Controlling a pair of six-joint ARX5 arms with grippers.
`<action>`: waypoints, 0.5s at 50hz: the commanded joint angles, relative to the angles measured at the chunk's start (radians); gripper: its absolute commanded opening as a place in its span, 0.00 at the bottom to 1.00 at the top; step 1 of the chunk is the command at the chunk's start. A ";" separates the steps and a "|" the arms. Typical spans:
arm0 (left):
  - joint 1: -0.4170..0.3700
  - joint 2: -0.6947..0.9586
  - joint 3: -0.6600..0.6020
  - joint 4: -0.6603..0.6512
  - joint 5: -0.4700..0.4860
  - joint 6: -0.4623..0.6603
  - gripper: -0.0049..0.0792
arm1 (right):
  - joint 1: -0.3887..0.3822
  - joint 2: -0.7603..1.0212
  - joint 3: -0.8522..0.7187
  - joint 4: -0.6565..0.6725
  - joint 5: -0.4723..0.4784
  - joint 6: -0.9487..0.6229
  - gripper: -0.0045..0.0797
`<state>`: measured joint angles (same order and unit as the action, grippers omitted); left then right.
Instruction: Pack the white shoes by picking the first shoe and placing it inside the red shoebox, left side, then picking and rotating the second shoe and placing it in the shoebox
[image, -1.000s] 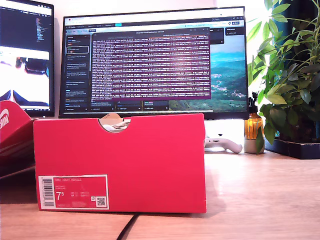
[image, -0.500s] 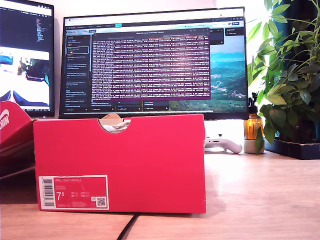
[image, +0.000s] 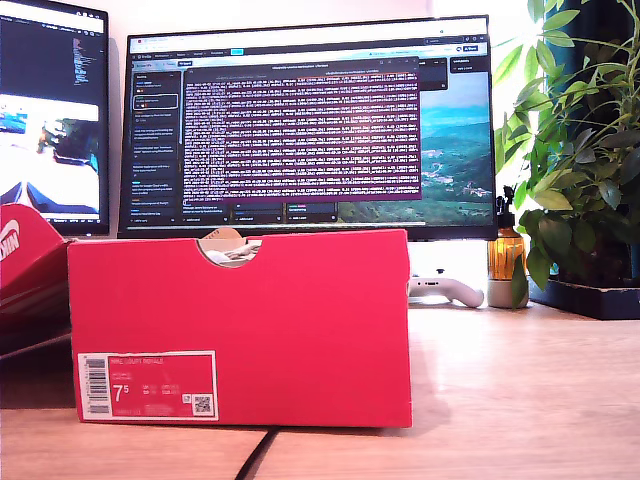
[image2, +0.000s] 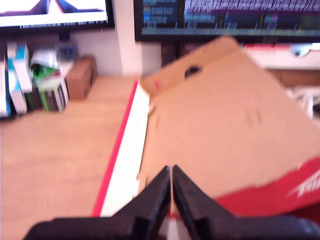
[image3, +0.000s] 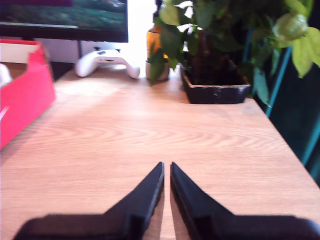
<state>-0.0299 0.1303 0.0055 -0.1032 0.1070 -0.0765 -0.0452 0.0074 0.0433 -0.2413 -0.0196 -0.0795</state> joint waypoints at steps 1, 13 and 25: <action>0.004 -0.007 -0.031 -0.015 0.001 -0.003 0.04 | -0.004 -0.006 -0.011 0.005 0.001 -0.002 0.05; 0.004 -0.007 -0.031 -0.099 0.000 -0.003 0.04 | -0.004 -0.006 -0.011 0.005 0.001 -0.002 0.05; 0.004 -0.007 -0.031 -0.099 0.000 -0.003 0.04 | -0.004 -0.006 -0.011 0.005 0.001 -0.002 0.05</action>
<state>-0.0299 0.1303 0.0055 -0.1841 0.1059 -0.0761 -0.0452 0.0074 0.0433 -0.2417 -0.0185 -0.0795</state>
